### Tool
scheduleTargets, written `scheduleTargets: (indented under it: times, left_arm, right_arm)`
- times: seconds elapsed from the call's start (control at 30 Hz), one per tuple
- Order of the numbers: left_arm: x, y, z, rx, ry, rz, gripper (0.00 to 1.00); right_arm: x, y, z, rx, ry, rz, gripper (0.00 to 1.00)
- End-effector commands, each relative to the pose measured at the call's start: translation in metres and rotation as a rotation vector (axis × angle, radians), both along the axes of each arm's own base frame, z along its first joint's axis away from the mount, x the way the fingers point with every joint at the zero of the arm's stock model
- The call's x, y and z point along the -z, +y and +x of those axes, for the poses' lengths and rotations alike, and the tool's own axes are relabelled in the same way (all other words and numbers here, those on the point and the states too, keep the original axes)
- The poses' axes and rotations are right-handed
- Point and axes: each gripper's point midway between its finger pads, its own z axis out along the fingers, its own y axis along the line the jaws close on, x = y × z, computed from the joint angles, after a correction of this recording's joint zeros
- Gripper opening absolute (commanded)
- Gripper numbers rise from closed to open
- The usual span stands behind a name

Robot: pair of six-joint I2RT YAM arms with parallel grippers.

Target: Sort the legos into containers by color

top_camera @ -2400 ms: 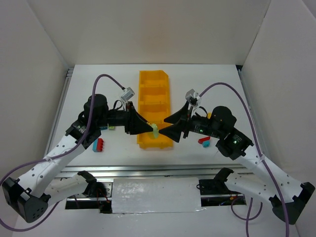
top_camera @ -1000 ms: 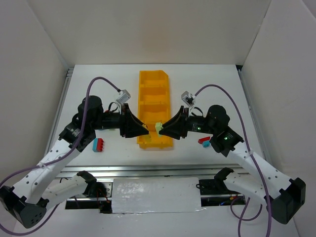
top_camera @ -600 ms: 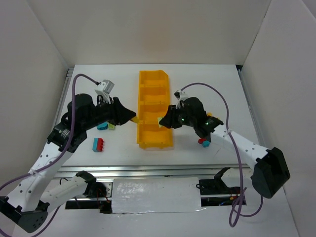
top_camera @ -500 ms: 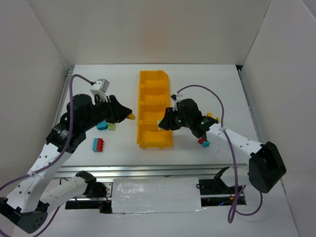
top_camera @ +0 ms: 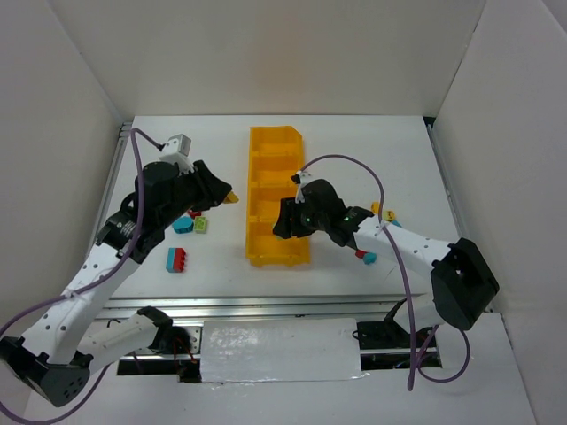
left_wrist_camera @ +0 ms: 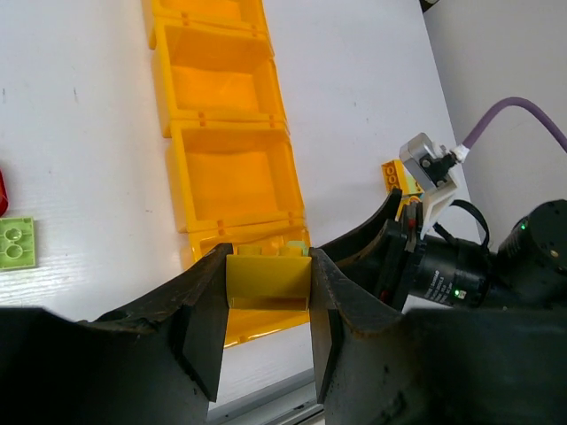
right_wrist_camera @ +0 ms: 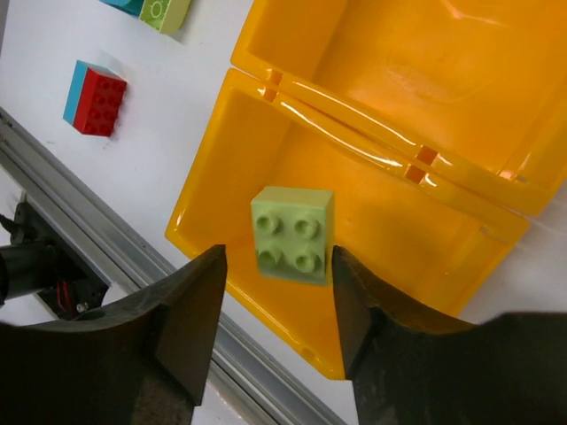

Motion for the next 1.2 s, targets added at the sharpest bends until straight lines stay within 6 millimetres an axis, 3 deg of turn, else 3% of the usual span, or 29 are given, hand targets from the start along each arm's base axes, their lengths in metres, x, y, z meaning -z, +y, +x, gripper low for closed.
scheduleTargets:
  times: [0.0,0.2,0.37,0.57,0.73,0.93,1.03,1.07,1.1,1.17]
  left_arm:
    - [-0.023,-0.008,0.019,-0.025,-0.056,-0.074,0.0]
    - [-0.015,-0.019,0.038,-0.021,-0.045,-0.084,0.0]
    - [0.0,-0.036,0.058,0.014,-0.039,-0.08,0.0]
    - [0.044,-0.06,0.095,0.064,0.053,-0.006,0.0]
    - [0.089,-0.078,0.123,0.074,0.139,0.039,0.1]
    - [0.136,-0.09,0.139,0.079,0.234,0.078,0.35]
    - [0.146,-0.098,0.138,0.099,0.251,0.078,0.57]
    - [0.148,-0.101,0.137,0.107,0.253,0.076,0.73]
    - [0.149,-0.103,0.136,0.11,0.258,0.074,0.79]
    - [0.148,-0.104,0.136,0.11,0.258,0.074,0.97]
  right_arm:
    - [-0.034,0.007,0.014,0.028,-0.09,0.054,0.6]
    - [-0.05,-0.004,0.014,0.067,-0.141,0.07,0.7]
    - [-0.063,-0.021,0.013,0.123,-0.173,0.057,0.71]
    - [-0.093,-0.083,0.006,0.352,-0.233,0.055,0.76]
    - [-0.1,-0.128,0.002,0.507,-0.238,0.009,0.8]
    - [-0.094,-0.168,0.001,0.644,-0.206,-0.062,0.83]
    - [-0.085,-0.182,0.006,0.69,-0.172,-0.082,0.85]
    - [-0.081,-0.189,0.009,0.712,-0.157,-0.09,0.87]
    - [-0.078,-0.192,0.01,0.719,-0.15,-0.092,0.99]
    - [-0.068,-0.195,0.014,0.721,-0.119,-0.105,1.0]
